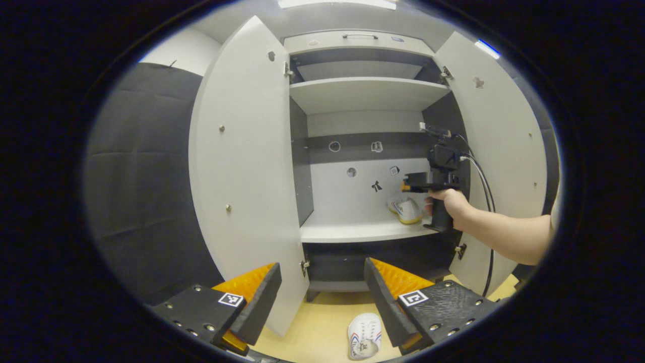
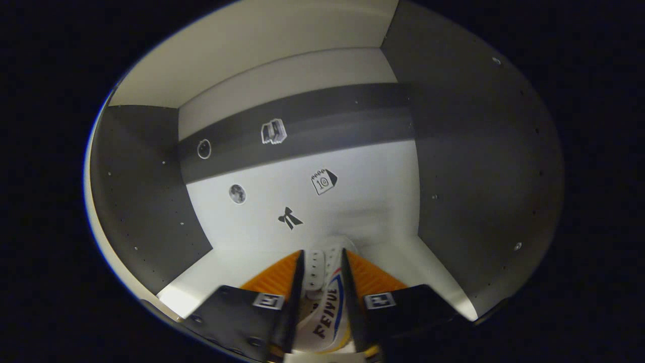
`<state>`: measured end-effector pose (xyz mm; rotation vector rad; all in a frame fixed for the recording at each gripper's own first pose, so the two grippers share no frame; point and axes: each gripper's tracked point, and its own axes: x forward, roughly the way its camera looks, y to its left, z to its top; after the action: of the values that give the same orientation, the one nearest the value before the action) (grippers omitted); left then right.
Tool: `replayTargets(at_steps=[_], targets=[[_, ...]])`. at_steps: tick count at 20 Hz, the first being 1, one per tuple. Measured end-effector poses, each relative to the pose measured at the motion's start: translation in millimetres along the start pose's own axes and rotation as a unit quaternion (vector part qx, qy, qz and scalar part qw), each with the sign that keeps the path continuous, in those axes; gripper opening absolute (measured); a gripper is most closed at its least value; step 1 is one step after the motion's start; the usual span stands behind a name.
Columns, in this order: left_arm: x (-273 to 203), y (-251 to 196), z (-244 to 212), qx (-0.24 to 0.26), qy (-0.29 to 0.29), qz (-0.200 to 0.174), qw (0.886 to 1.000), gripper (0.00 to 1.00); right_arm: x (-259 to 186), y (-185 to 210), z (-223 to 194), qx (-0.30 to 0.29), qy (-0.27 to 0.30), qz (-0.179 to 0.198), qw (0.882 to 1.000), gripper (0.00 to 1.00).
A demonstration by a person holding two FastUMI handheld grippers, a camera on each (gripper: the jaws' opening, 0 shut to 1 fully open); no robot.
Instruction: Grab one shoe with the right hand and put it into the shoe cabinet, grab the other shoe with the left hand and put it into the shoe cabinet; then close the right door with the right hand and the left door with the left hand.
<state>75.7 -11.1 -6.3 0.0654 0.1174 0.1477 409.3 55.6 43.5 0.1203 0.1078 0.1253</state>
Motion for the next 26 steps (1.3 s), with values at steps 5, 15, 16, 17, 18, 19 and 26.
replayTargets(at_steps=[5,15,16,17,18,19,26], targets=[[3.9,-2.2,-15.3,0.009,0.006,-0.037,0.999,0.96,-53.6,2.8,-8.1,-0.029,-0.004,-0.015,0.999,0.98],[-13.5,-17.0,-63.3,-0.016,0.061,-0.16,0.985,0.95,-219.4,16.2,-84.1,-0.055,-0.011,-0.031,0.998,0.98],[-12.5,-19.5,-65.1,-0.01,0.059,-0.163,0.985,0.95,-231.5,11.5,-90.6,-0.055,-0.006,-0.039,0.998,0.98],[-9.9,-22.7,-71.0,-0.008,0.062,-0.167,0.984,0.94,-243.8,6.7,-98.0,-0.053,0.0,-0.046,0.998,0.98],[-6.3,-25.5,-79.6,-0.011,0.07,-0.17,0.983,0.95,-257.1,0.6,-104.7,-0.05,0.008,-0.057,0.997,0.98],[-3.0,-28.2,-92.0,-0.018,0.082,-0.174,0.981,0.95,-270.9,-3.1,-111.8,-0.046,0.013,-0.061,0.997,0.98],[27.0,-50.9,-193.9,-0.027,0.189,-0.211,0.959,0.95,-359.3,-40.3,-153.5,-0.066,0.046,-0.094,0.992,0.98]])
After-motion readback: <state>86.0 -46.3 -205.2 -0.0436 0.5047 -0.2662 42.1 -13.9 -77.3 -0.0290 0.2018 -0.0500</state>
